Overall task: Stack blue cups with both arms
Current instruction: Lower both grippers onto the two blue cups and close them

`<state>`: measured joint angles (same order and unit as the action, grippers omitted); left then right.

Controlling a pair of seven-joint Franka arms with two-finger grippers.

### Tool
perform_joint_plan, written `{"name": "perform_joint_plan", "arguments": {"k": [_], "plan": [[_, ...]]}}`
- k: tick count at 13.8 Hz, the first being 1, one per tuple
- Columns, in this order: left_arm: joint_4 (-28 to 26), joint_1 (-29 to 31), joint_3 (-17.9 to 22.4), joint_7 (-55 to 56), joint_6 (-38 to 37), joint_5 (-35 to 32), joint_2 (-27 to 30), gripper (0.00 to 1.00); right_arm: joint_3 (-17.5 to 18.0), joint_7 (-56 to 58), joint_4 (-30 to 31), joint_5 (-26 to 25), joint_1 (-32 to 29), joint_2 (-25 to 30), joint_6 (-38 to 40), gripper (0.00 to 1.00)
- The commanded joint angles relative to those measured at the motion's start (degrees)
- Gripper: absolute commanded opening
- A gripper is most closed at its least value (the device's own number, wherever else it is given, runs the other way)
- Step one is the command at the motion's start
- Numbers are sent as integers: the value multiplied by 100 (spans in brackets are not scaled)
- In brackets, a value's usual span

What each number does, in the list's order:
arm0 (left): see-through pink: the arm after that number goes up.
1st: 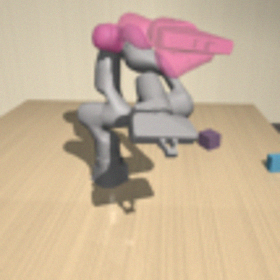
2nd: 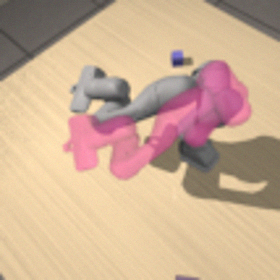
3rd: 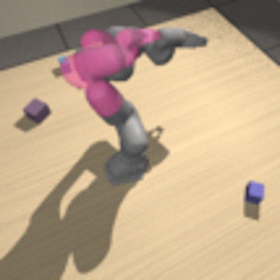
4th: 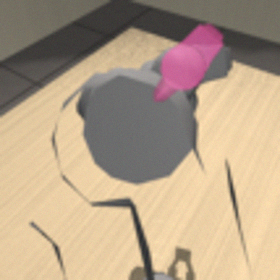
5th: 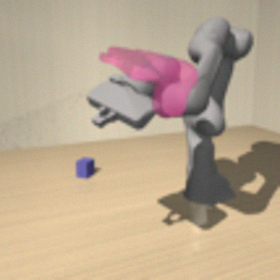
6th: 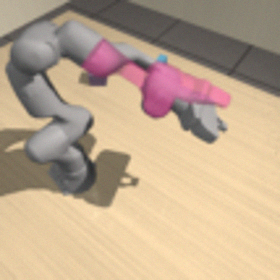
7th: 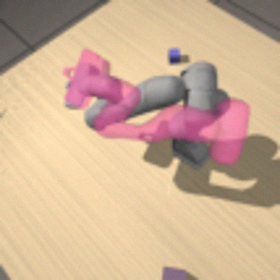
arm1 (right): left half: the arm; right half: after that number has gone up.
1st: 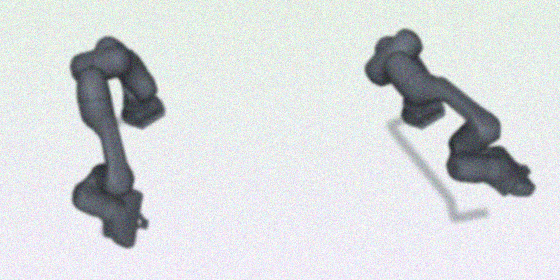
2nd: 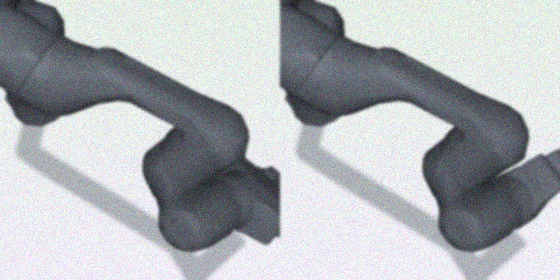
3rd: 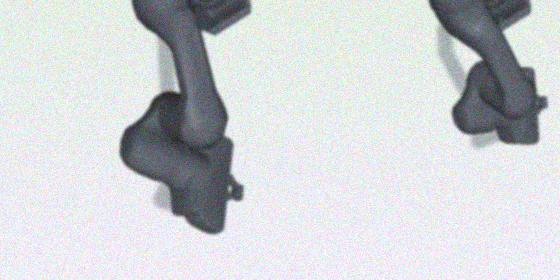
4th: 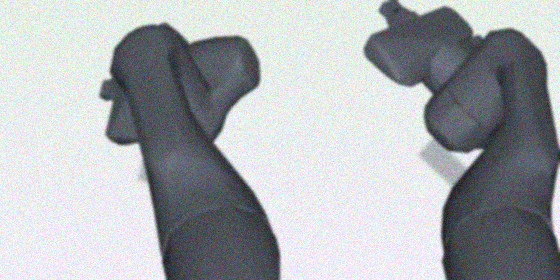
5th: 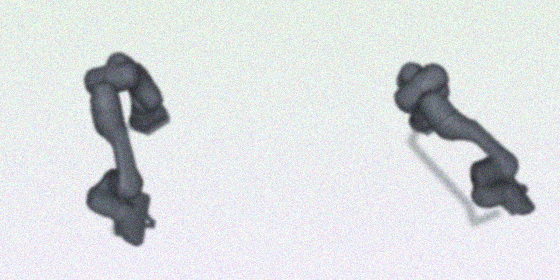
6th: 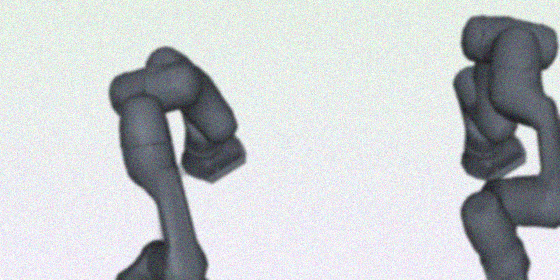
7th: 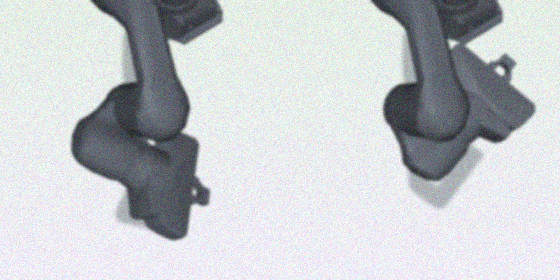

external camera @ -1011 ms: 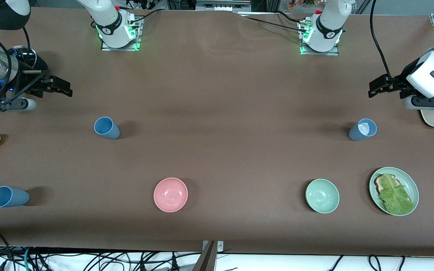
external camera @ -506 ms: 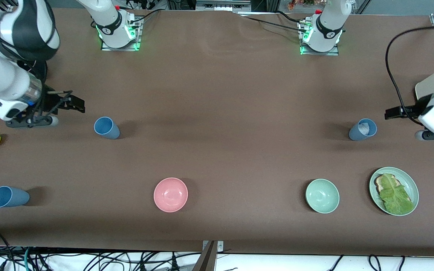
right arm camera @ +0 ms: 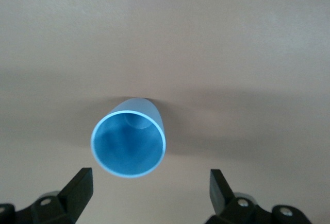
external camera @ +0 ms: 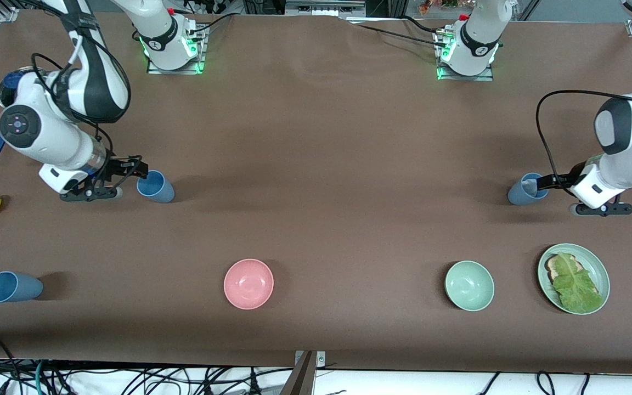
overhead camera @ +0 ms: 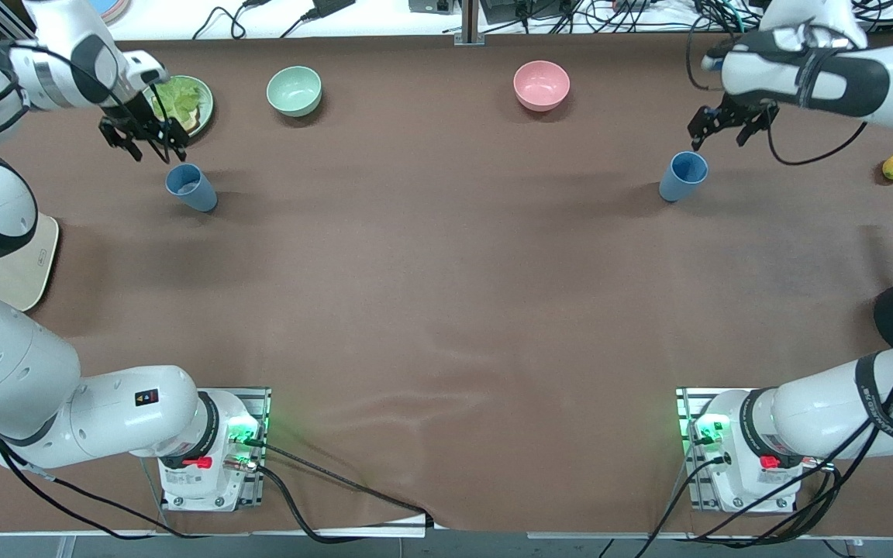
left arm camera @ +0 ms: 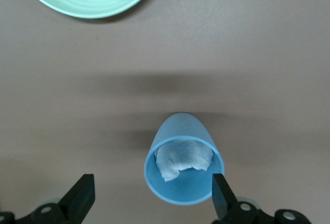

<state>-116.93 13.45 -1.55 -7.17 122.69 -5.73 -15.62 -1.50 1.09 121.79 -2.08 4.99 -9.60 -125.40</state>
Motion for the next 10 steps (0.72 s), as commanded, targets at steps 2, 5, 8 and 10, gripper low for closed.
{"name": "perform_joint_plan", "arguments": {"k": [2, 5, 8, 10], "plan": [[-391, 183, -47, -101, 614, -289, -169, 98, -9, 110, 336, -99, -7, 125, -354, 100], [-454, 184, -47, -92, 738, -289, -353, 30, -79, 373, 336, -99, -60, -173, -721, 100], [-419, 132, -82, -92, 721, -289, -371, 0, -149, 462, 389, -91, -60, -376, -969, 100], [-366, 105, -100, -83, 668, -289, -345, 0, -149, 462, 537, -91, -60, -429, -1196, 100]]}}
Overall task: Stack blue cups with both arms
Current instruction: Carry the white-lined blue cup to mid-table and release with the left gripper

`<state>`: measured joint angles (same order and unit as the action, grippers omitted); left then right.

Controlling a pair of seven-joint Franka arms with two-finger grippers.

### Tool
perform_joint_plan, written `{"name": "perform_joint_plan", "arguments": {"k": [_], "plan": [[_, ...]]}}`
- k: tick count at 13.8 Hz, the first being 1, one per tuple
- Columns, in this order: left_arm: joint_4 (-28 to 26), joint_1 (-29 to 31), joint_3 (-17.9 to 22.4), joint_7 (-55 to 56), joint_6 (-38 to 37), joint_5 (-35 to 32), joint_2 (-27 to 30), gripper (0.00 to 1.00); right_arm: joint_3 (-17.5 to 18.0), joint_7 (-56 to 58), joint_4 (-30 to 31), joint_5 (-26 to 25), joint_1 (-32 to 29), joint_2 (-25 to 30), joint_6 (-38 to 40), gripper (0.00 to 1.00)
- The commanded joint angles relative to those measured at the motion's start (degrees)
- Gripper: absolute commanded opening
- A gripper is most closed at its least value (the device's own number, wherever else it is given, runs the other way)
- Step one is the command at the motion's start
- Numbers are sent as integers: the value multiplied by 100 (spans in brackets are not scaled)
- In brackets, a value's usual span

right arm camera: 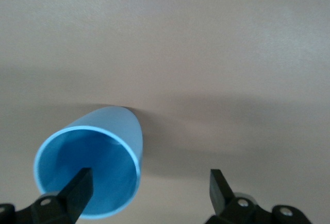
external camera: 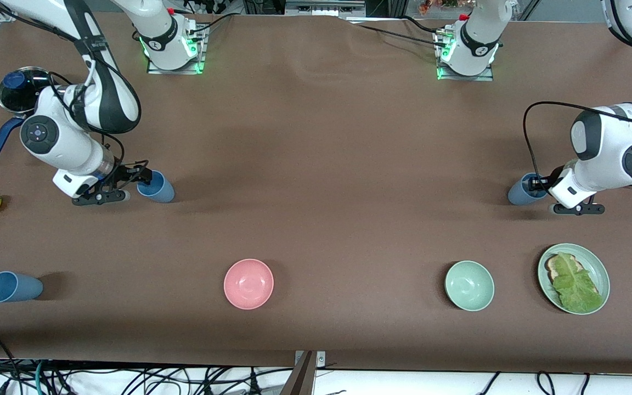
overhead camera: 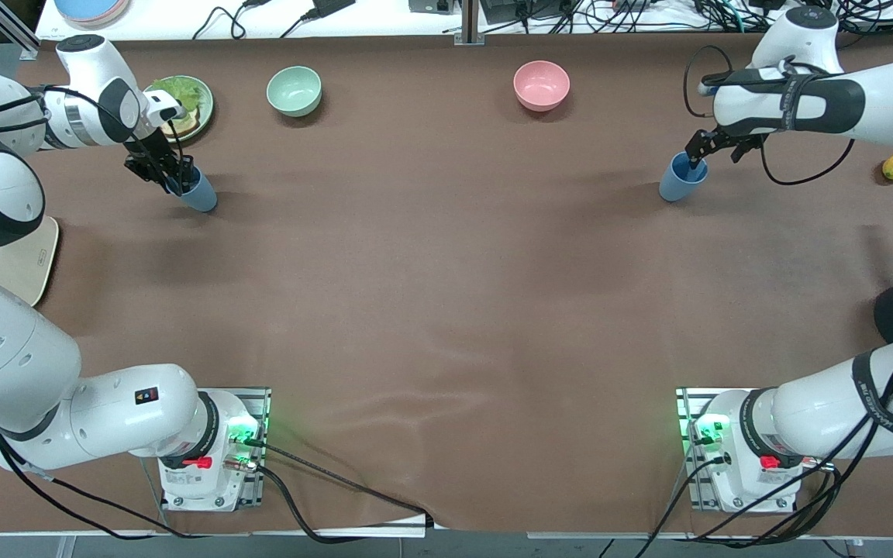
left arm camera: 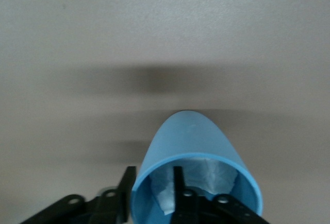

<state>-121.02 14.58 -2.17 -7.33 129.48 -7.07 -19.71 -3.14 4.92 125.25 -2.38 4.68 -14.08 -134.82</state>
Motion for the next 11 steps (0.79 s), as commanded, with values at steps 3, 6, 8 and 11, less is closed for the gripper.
{"name": "perform_joint_plan", "arguments": {"k": [3, 6, 8, 11], "plan": [[245, -200, -238, 46, -465, -111, 203, 0, 15, 79, 395, -60, -29, -95, -694, 99], [771, -209, -1089, 1089, -1344, -67, 257, 0, 15, 27, 334, -25, -29, -165, -651, 11], [922, -244, -1757, 2072, -1478, 46, 143, 0, 24, 44, 220, 1, -29, -157, -555, 0], [1264, -778, -2287, 3164, -1461, 302, -278, 0, 41, 44, -525, 45, -3, -165, 575, 0]]}}
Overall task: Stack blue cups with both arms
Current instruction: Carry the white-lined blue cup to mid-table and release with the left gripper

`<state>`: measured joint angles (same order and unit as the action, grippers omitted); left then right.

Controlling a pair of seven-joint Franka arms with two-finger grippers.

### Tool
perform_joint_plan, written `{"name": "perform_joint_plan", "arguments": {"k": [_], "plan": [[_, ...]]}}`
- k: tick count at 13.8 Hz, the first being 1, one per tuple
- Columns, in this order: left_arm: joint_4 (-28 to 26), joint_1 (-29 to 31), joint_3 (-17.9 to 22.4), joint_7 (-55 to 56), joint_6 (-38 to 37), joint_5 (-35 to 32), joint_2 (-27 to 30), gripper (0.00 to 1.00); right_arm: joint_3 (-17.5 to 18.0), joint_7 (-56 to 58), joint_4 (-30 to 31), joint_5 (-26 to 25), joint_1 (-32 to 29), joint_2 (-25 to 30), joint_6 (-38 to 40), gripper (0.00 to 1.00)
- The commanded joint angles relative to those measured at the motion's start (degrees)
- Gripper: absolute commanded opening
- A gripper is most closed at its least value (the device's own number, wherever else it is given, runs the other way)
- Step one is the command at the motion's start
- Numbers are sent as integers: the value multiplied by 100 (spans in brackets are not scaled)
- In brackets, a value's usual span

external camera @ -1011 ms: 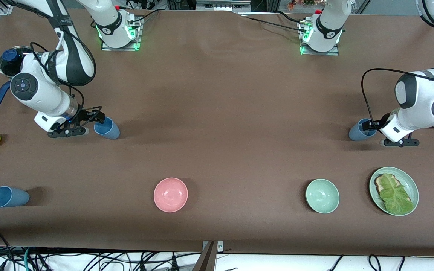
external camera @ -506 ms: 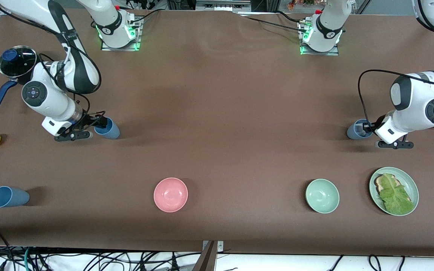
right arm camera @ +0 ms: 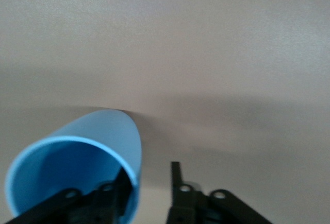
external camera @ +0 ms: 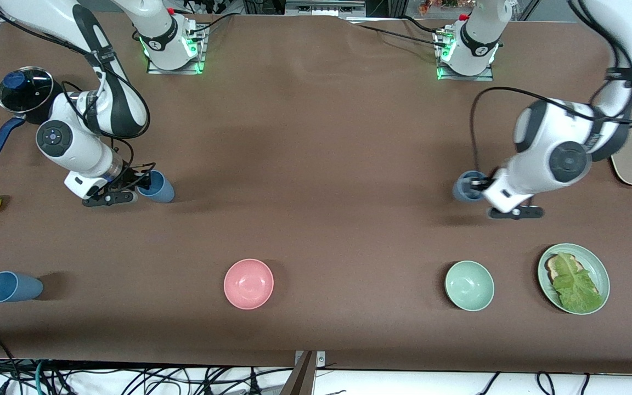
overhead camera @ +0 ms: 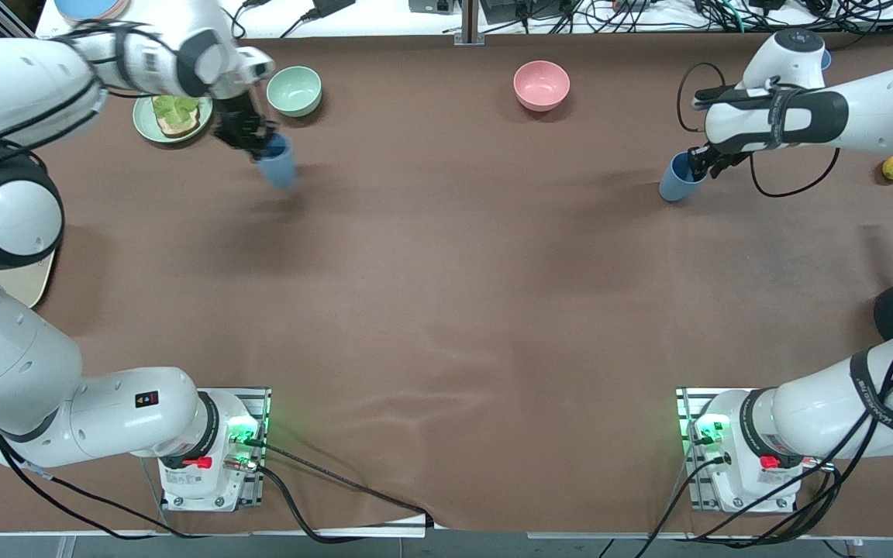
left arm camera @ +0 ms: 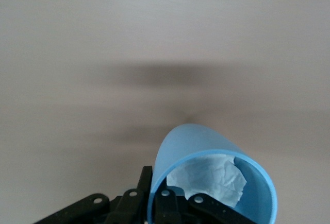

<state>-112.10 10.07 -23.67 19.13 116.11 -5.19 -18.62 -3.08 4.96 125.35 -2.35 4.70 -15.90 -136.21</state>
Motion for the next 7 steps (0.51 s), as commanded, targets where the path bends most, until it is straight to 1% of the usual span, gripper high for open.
{"name": "perform_joint_plan", "arguments": {"k": [1, 2, 4, 7], "plan": [[460, -583, -138, 739, -115, 140, -519, 0, 44, 5, -842, 42, 22, 17, 1119, 0], [513, -811, -138, 941, -98, 228, -616, 0, 62, 13, -1098, 42, 31, 17, 1401, 0], [583, -1225, -138, 1214, 156, 544, -836, 0, 80, 22, -1424, 42, 66, 17, 1658, 0], [654, -1613, -138, 1346, 604, 571, -1056, 0, 80, 13, -1942, 94, 233, 25, 2114, 0]]}}
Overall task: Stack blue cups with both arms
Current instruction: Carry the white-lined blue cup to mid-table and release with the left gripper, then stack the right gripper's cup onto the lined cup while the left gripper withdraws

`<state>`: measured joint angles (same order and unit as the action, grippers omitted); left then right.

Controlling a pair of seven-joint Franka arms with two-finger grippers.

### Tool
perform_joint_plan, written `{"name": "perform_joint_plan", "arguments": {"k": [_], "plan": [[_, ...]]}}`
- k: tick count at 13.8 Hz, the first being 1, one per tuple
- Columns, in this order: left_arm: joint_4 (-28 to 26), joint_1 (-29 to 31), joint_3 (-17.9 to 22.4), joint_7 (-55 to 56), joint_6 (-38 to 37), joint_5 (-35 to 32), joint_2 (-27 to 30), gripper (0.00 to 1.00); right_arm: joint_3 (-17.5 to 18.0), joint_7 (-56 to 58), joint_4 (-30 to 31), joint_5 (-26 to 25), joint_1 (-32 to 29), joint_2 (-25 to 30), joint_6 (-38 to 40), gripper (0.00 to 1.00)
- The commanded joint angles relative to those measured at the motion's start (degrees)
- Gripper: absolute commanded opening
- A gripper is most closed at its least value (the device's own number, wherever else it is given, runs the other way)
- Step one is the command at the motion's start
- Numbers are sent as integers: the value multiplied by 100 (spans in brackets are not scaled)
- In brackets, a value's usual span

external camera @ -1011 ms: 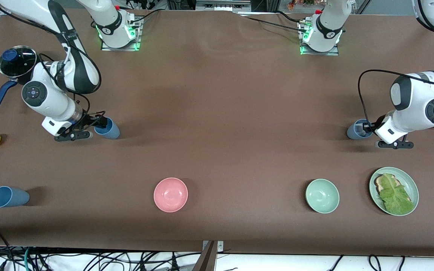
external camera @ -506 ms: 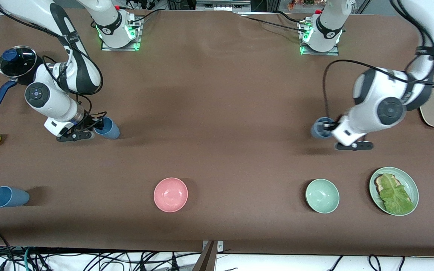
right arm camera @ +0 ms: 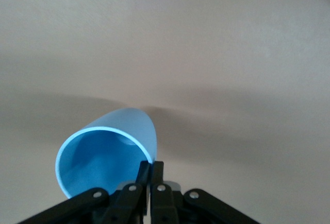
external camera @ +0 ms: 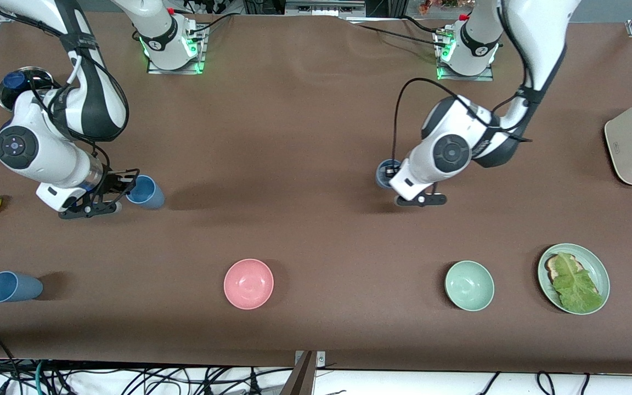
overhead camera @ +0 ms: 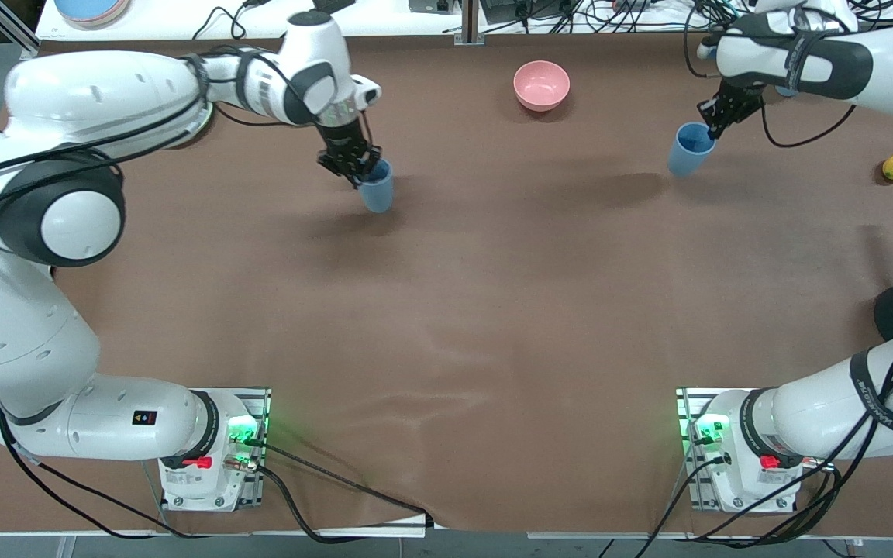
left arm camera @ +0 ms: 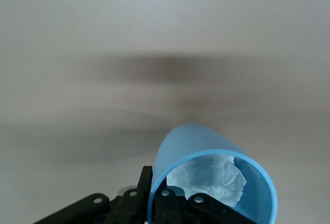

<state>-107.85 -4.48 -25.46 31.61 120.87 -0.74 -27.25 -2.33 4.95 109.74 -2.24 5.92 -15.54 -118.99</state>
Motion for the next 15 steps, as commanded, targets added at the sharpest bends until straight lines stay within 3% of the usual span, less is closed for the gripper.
{"name": "perform_joint_plan", "arguments": {"k": [1, 2, 3, 4, 8, 12, 15], "plan": [[229, -202, 41, 169, 165, 118, -202, 0, 4, 23, -635, 153, 189, -19, 620, 0], [229, -246, 41, 179, 174, 127, -210, 0, 4, 14, -899, 206, 242, -28, 831, 0], [238, -264, 41, 179, 174, 127, -210, 25, 4, 14, -1154, 259, 295, -115, 1007, 0], [255, -264, 32, 196, 174, 135, -193, 99, 4, 14, -1391, 346, 339, -159, 1183, 0], [711, -168, 15, 197, -464, 101, 280, 100, 4, -301, -2025, 611, 646, -397, 1518, 0], [2361, 314, 76, 100, -2528, -5, 414, 100, 4, -1275, -2430, 620, 1225, -625, 1642, 0], [2716, 745, 68, -827, -3156, -417, 623, 100, 13, -2259, -2798, 620, 1822, -932, 1616, 0]]}}
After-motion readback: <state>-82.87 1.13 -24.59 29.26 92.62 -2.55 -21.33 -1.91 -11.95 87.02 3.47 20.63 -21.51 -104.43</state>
